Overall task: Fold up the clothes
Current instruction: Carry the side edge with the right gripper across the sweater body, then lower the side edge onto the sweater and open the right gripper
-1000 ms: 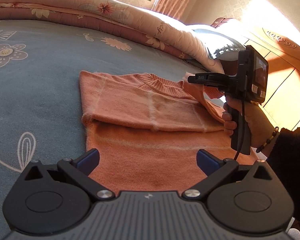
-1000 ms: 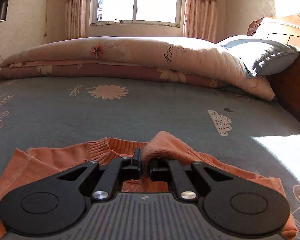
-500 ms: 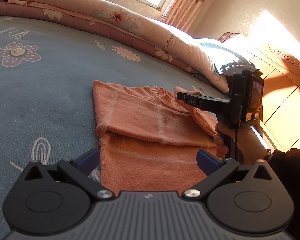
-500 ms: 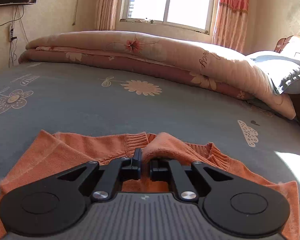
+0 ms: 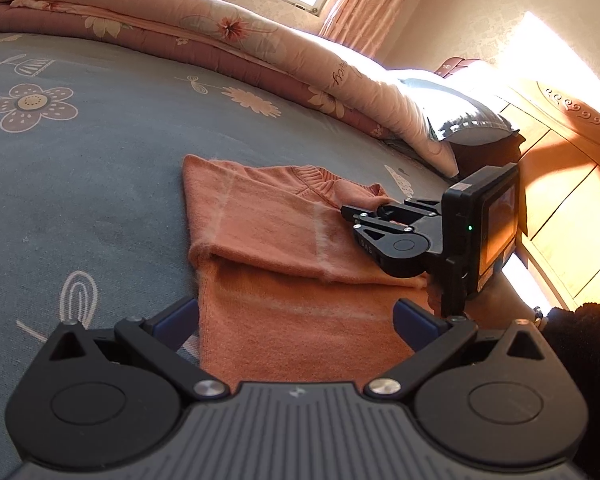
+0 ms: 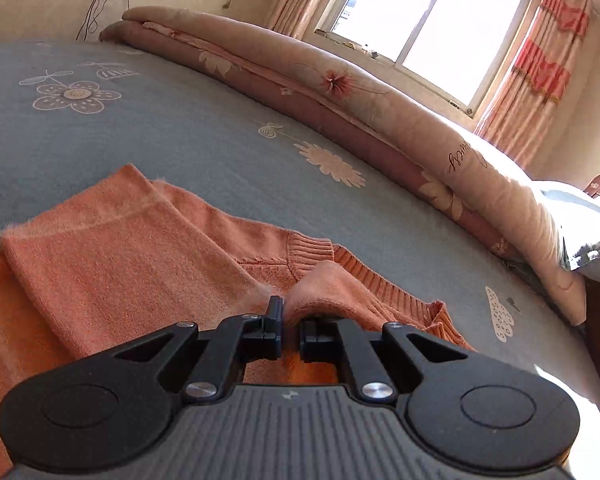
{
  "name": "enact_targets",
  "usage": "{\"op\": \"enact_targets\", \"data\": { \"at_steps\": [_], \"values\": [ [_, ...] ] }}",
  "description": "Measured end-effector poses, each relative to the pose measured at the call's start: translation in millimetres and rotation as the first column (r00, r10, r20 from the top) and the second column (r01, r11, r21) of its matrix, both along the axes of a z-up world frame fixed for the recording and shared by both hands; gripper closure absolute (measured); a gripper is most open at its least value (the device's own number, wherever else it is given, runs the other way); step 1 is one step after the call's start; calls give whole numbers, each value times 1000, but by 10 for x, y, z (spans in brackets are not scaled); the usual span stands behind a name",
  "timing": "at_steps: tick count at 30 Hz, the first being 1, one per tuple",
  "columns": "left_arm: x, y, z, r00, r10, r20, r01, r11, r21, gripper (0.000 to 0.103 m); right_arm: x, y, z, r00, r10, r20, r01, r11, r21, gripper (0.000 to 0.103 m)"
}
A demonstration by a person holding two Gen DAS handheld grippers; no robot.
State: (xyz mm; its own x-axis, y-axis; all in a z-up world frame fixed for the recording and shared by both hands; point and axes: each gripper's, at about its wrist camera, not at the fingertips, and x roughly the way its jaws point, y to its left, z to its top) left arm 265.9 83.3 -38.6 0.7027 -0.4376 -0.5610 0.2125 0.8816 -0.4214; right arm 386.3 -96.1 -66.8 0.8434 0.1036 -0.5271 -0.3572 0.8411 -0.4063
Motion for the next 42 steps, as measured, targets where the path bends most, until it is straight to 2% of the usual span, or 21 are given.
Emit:
{"op": "enact_targets", "data": {
  "at_steps": [7, 9, 13, 15, 19, 24, 29, 31, 39, 42],
  "values": [
    [-18, -13, 17, 1000, -13, 7, 13, 1000, -6, 1, -203, 108, -70, 996, 69, 52, -63, 991, -115, 94],
    [-17, -11, 11, 1000, -16, 4, 16, 1000, -12, 1, -285, 173, -132, 991, 111, 72, -93, 973, -210, 94],
    [-10, -33, 2, 1000, -21, 1, 21, 1000, -4, 1, -454, 327, -305, 972, 215, 92, -153, 883, -444, 94],
    [-11, -38, 1, 1000, -27, 0, 27, 1000, -7, 1, -503, 367, -358, 966, 246, 83, -173, 848, -500, 94],
    [-18, -34, 6, 1000, -24, 0, 24, 1000, -9, 1, -536, 395, -392, 962, 265, 61, -190, 815, -548, 88],
    [-14, -17, 3, 1000, -22, -1, 22, 1000, -16, 1, -599, 430, -450, 939, 342, 36, -235, 715, -658, 77],
    [-16, -7, 12, 1000, -26, 2, 26, 999, -19, 1, -662, 466, -508, 911, 413, 1, -270, 598, -755, 65],
    [-17, -1, 20, 1000, -24, 3, 24, 999, -23, 1, -684, 479, -521, 900, 435, -15, -282, 555, -783, 65],
    [-32, 9, 41, 1000, -22, 8, 22, 999, -32, 1, -682, 523, -348, 897, 439, -50, -327, 584, -743, 57],
    [-37, 16, 45, 1000, -21, 10, 21, 999, -36, 1, -699, 528, -298, 894, 447, -45, -329, 583, -743, 54]
  ]
}}
